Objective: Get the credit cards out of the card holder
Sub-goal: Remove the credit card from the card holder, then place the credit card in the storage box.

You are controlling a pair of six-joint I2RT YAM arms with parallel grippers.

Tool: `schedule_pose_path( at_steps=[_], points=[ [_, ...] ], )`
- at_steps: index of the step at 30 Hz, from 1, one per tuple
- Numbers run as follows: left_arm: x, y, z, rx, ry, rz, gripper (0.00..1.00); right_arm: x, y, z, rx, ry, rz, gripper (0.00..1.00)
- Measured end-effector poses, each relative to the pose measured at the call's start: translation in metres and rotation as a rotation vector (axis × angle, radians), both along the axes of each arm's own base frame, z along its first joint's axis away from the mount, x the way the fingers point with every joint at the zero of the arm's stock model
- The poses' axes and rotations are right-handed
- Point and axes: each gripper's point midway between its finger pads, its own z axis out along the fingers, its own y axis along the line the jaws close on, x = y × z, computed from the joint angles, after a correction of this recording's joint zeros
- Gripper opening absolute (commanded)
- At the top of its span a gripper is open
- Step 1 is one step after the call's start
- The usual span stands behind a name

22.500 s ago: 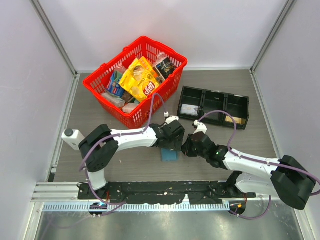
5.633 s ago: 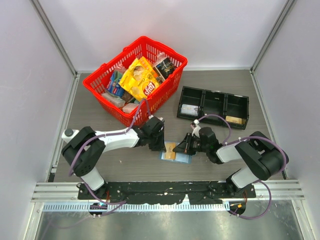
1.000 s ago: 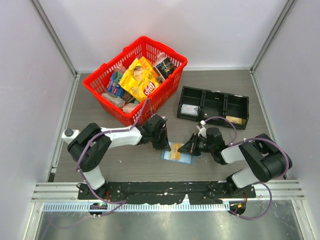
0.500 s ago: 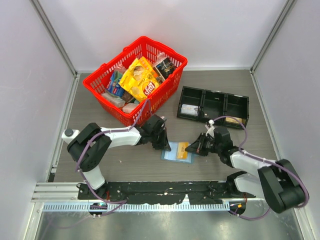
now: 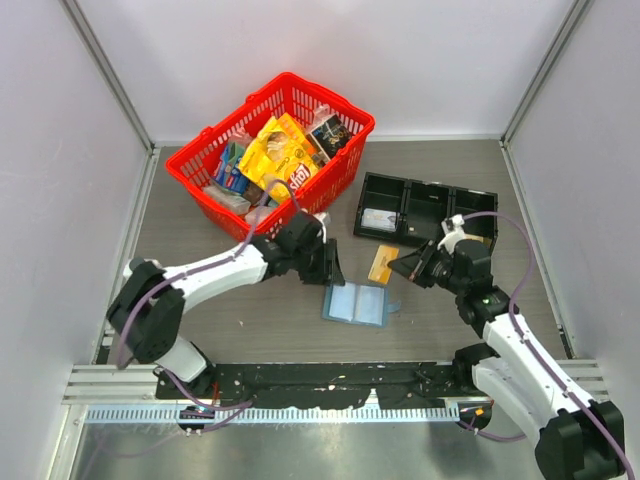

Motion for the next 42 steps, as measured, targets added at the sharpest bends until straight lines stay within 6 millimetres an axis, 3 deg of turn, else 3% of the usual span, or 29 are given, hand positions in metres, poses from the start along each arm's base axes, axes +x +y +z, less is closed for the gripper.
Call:
schedule_pose_path(
  at_steps=[2,6,7,10,13,19,27,31,39,42],
  points=[
    [0.009,-0.001,0.030,-0.026,-0.063,-0.005,0.67,0.009,-0.007,0.014,0.000,-0.030,-0.046,0.01],
    [0.036,0.006,0.110,-0.092,-0.239,0.026,0.88,0.026,-0.022,0.033,-0.008,-0.067,-0.152,0.01],
    [0.045,0.012,0.135,-0.111,-0.298,0.047,0.91,0.030,-0.026,0.036,-0.013,-0.073,-0.180,0.01],
    [0.063,0.038,0.186,-0.133,-0.419,0.104,0.98,0.040,-0.041,0.044,-0.025,-0.097,-0.269,0.01],
    [0.073,0.072,0.215,-0.120,-0.489,0.165,1.00,0.050,-0.062,0.053,-0.036,-0.127,-0.386,0.01],
    [0.077,0.129,0.224,-0.017,-0.578,0.277,1.00,0.065,-0.111,0.061,-0.071,-0.161,-0.659,0.01],
    [0.060,0.191,0.200,0.177,-0.692,0.420,1.00,0.086,-0.185,0.061,-0.127,-0.184,-1.039,0.01],
    [0.061,0.212,0.183,0.274,-0.695,0.478,1.00,0.105,-0.214,0.041,-0.134,-0.142,-1.162,0.01],
    [0.061,0.232,0.186,0.347,-0.731,0.541,1.00,0.129,-0.234,-0.003,-0.128,-0.047,-1.271,0.01],
    [0.060,0.236,0.190,0.349,-0.750,0.562,1.00,0.141,-0.238,-0.011,-0.111,-0.024,-1.287,0.01]
  ],
)
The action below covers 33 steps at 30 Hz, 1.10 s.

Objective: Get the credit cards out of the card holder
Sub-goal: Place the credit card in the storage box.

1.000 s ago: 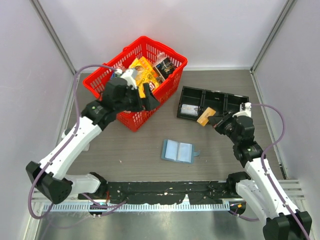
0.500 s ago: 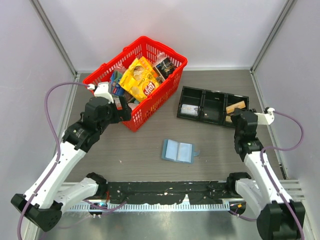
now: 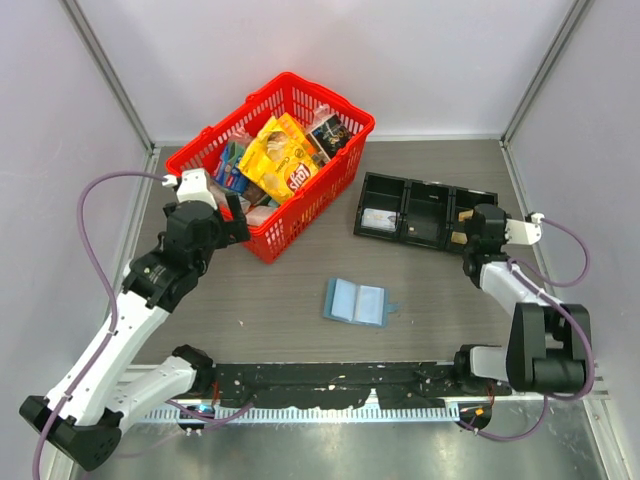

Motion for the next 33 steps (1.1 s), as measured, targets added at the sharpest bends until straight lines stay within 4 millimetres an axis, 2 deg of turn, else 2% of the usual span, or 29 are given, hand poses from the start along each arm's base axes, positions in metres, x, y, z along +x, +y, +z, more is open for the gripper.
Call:
schedule_pose_path(
  at_steps=[8,15,21,24,26,27,29,33],
  points=[
    [-0.001,0.007,0.004,0.006,-0.027,0.031,1.00,0.029,0.001,-0.008,0.075,-0.036,-0.005,0.01],
    [0.000,0.009,0.006,0.007,-0.037,0.038,1.00,0.036,0.000,-0.026,0.129,-0.024,-0.041,0.05],
    [-0.001,0.010,0.008,0.014,-0.045,0.040,1.00,0.035,-0.001,-0.048,0.163,0.010,-0.073,0.13],
    [0.000,0.011,0.006,0.017,-0.043,0.040,1.00,0.035,-0.001,-0.055,0.178,0.022,-0.082,0.28],
    [0.000,0.012,0.005,0.018,-0.041,0.042,1.00,0.034,-0.001,-0.059,0.186,0.032,-0.087,0.33],
    [0.000,0.012,0.005,0.019,-0.041,0.044,1.00,0.033,0.000,-0.060,0.189,0.035,-0.088,0.40],
    [0.000,0.012,0.005,0.019,-0.040,0.045,1.00,0.032,0.000,-0.059,0.188,0.037,-0.086,0.52],
    [0.000,0.011,0.004,0.013,-0.038,0.038,1.00,0.024,0.000,-0.044,0.160,0.035,-0.069,0.65]
  ],
)
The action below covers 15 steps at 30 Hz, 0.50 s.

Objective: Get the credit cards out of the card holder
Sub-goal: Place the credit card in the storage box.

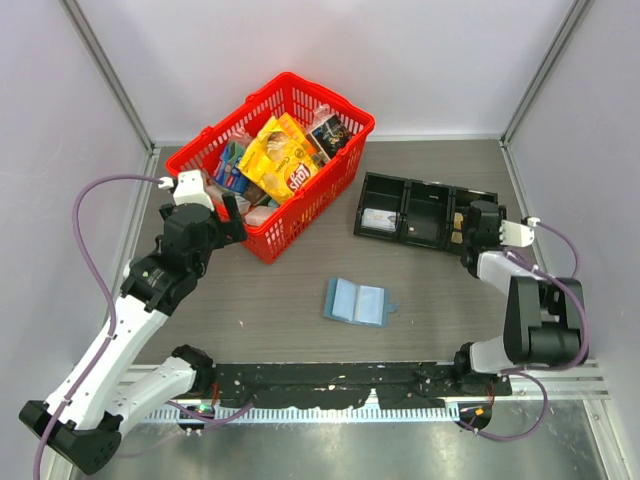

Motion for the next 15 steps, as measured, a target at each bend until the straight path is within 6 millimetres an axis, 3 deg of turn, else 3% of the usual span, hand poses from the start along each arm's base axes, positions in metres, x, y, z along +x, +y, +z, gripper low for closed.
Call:
schedule_pose_path(
  at_steps=[6,11,15],
  points=[
    [-0.001,-0.006,-0.001,-0.018,0.006,-0.031,1.00,-0.015,0.004,0.056,-0.079,-0.090,0.065,0.87],
    [-0.001,-0.019,-0.001,-0.066,0.014,-0.080,1.00,-0.031,0.030,0.091,-0.168,-0.121,0.278,0.87],
    [0.002,-0.038,-0.013,-0.103,0.065,-0.139,1.00,-0.046,0.060,0.091,-0.206,-0.080,0.483,0.85]
  ],
)
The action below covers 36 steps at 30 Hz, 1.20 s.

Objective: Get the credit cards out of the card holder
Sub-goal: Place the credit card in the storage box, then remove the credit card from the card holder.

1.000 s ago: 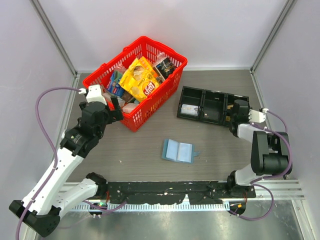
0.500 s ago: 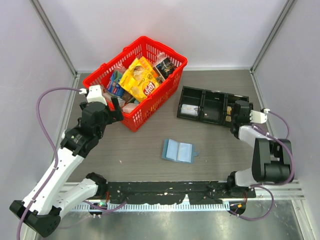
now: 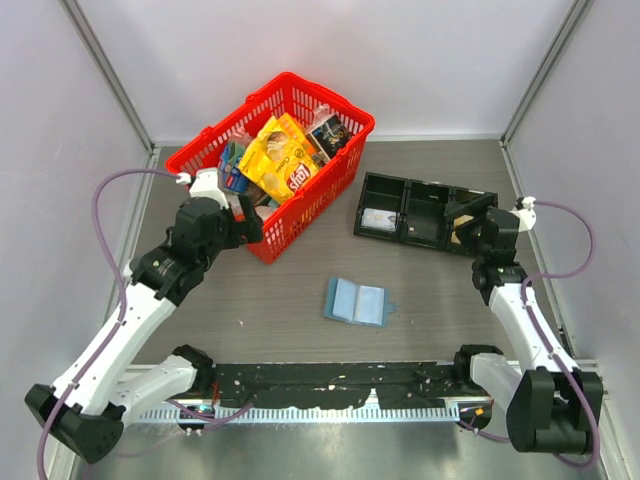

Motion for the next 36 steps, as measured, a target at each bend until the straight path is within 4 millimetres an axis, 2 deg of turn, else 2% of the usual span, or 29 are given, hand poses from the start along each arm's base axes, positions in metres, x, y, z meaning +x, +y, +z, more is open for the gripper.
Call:
schedule_pose_path(
  at_steps=[3,6,10,14,18,22,28,36],
  points=[
    [0.000,-0.018,-0.008,-0.012,0.048,-0.046,1.00,-0.014,0.029,-0.006,-0.020,0.044,0.148,0.82],
    [-0.010,-0.048,-0.009,-0.022,0.074,-0.120,1.00,-0.032,0.074,-0.011,-0.036,0.076,0.325,0.79],
    [-0.032,-0.076,-0.015,0.033,0.109,-0.180,1.00,-0.064,0.134,-0.028,-0.050,0.134,0.555,0.76],
    [-0.048,-0.126,-0.021,0.050,0.134,-0.287,1.00,-0.094,0.173,-0.049,-0.066,0.202,0.706,0.71],
    [-0.067,-0.168,-0.042,0.085,0.177,-0.371,1.00,-0.112,0.189,-0.074,-0.076,0.282,0.782,0.66],
    [-0.073,-0.185,-0.075,0.149,0.242,-0.382,1.00,-0.122,0.193,-0.097,-0.082,0.369,0.815,0.63],
    [-0.073,-0.193,-0.126,0.261,0.334,-0.358,1.00,-0.133,0.198,-0.117,-0.084,0.437,0.848,0.58],
    [-0.072,-0.196,-0.162,0.329,0.397,-0.341,1.00,-0.143,0.200,-0.131,-0.080,0.481,0.880,0.52]
  ],
)
